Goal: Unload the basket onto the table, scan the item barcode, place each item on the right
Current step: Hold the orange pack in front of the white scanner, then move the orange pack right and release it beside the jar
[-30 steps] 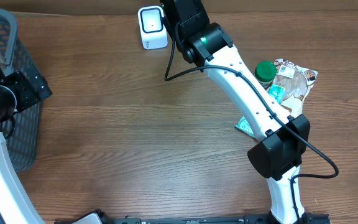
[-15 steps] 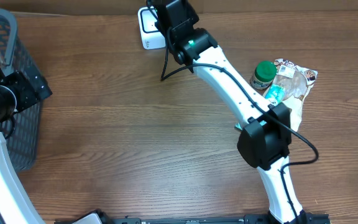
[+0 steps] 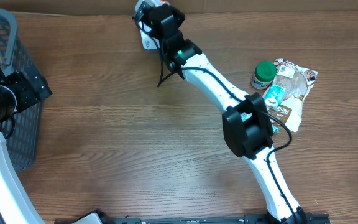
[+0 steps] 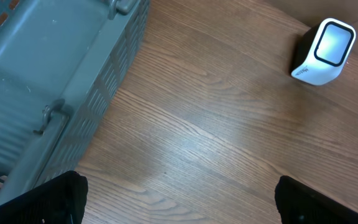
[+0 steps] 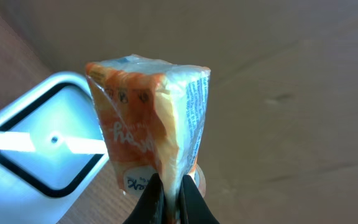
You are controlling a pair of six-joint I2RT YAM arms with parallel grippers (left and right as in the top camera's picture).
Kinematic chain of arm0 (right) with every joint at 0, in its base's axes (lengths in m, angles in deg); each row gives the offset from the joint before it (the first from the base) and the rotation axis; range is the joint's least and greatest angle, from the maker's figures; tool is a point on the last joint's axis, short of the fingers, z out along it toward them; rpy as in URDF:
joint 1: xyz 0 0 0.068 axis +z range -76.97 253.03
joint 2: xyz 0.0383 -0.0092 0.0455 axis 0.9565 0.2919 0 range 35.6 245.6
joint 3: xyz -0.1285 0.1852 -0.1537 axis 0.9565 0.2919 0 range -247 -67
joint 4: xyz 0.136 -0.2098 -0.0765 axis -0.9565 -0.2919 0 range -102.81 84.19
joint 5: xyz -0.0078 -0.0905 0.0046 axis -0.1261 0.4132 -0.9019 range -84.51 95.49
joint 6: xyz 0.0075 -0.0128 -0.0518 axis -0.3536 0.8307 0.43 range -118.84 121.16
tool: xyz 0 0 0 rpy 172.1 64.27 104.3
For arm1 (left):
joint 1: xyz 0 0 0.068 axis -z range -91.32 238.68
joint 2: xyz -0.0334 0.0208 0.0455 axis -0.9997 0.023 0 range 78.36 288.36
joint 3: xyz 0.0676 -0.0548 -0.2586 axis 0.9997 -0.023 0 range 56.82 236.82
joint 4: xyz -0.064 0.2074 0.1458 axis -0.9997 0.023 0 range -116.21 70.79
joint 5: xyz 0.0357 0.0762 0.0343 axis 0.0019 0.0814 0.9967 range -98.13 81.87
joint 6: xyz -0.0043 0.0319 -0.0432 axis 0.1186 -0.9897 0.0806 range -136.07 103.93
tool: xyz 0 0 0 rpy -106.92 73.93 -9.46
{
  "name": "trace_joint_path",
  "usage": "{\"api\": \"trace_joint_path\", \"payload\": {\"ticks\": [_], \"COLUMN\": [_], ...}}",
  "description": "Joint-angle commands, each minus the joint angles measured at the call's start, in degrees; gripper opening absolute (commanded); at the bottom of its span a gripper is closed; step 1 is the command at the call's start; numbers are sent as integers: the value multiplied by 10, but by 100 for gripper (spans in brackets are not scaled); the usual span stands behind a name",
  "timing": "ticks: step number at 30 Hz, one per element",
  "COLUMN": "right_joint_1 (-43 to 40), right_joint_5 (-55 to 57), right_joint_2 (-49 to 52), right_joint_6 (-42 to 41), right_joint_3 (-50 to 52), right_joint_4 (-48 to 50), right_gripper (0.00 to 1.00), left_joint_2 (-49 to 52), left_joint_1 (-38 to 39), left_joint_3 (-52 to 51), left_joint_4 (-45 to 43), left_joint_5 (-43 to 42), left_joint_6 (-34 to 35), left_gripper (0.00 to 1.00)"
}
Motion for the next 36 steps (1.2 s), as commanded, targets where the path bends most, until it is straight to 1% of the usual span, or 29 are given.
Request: {"api": "trace_joint_path", "payload": {"ticks": [1, 13, 18, 26, 28, 32, 36], "right_joint_1": [0, 3, 6, 19, 19, 19, 19], "right_joint_5": [-5, -20, -18, -18, -18, -20, -47], "right_joint_2": [27, 41, 41, 19, 7, -24, -75], "right_joint_6": [53, 54, 99, 92, 69, -12, -67], "right_joint_3": [2, 2, 2, 1, 1, 1, 1], "right_joint_4": [19, 39, 39, 39, 38, 28, -26], "right_gripper": [4, 4, 4, 4, 4, 4, 4], "left_joint_2": [2, 2, 2, 2, 2, 2, 2], "left_joint_1": [-2, -2, -2, -2, -2, -2, -2], "left_joint_3": [5, 5, 5, 5, 5, 5, 5], "left_joint_4": [-1, -1, -1, -1, -1, -1, -1], "left_joint_5": [-5, -5, -5, -5, -5, -5, -5], "left_joint_6": [2, 2, 2, 2, 2, 2, 2], "left_gripper": [99, 100, 100, 100, 100, 99, 99]}}
